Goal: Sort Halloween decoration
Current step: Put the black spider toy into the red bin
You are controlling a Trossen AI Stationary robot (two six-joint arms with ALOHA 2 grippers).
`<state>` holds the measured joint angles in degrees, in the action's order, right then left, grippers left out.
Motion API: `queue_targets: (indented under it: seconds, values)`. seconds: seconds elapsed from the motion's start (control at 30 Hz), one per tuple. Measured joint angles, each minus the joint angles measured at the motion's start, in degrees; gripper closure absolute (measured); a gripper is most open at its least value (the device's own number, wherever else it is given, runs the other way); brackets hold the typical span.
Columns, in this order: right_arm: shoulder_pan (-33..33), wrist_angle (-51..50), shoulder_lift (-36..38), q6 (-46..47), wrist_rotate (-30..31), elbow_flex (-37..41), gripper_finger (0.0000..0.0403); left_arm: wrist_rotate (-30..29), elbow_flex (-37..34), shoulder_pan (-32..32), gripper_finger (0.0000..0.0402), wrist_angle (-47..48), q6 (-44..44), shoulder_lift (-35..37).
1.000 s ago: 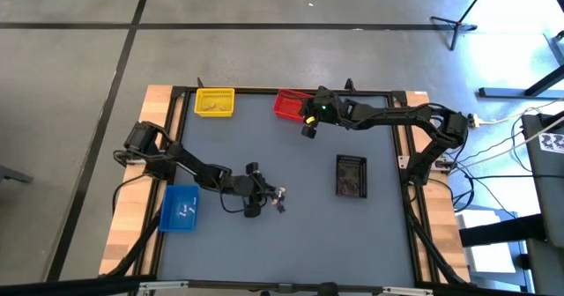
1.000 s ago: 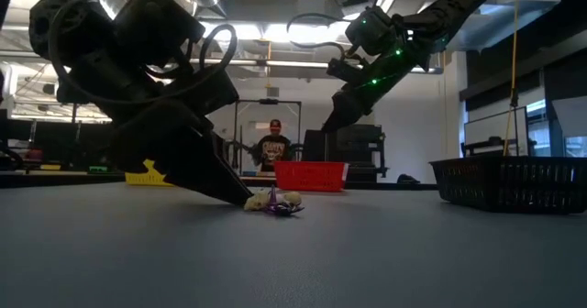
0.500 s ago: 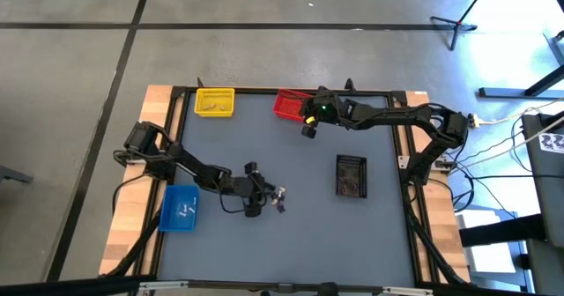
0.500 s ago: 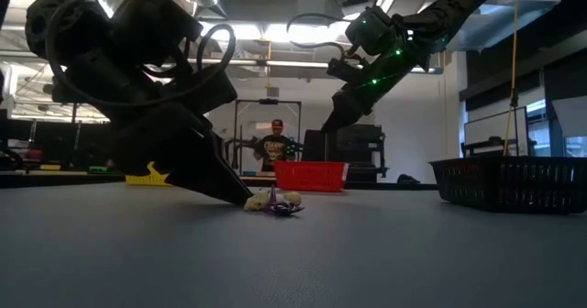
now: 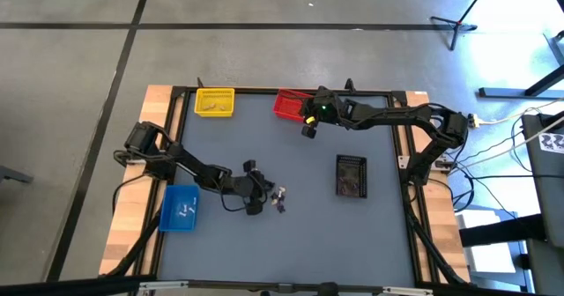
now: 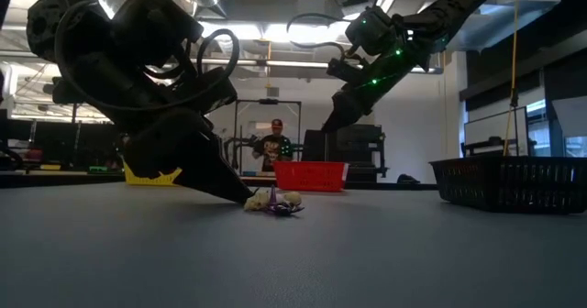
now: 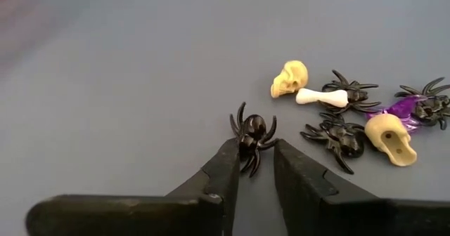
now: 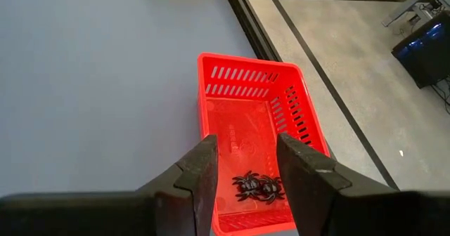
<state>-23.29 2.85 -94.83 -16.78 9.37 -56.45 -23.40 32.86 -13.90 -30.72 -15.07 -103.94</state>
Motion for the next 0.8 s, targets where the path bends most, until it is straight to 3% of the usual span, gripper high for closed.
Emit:
queue_targets:
  seconds: [0.43, 0.8]
  values:
    - [0.0, -0.04, 0.0, 0.0, 0.0, 0.0, 0.0258, 0.3, 0.0, 0.04, 0.0396, -0.17, 0.0, 0.0]
    - [0.0, -3.42, 0.0, -0.02, 0.0, 0.0, 0.0258, 0.26, -0.04, 0.06, 0.0401, -1.75, 0.0, 0.0]
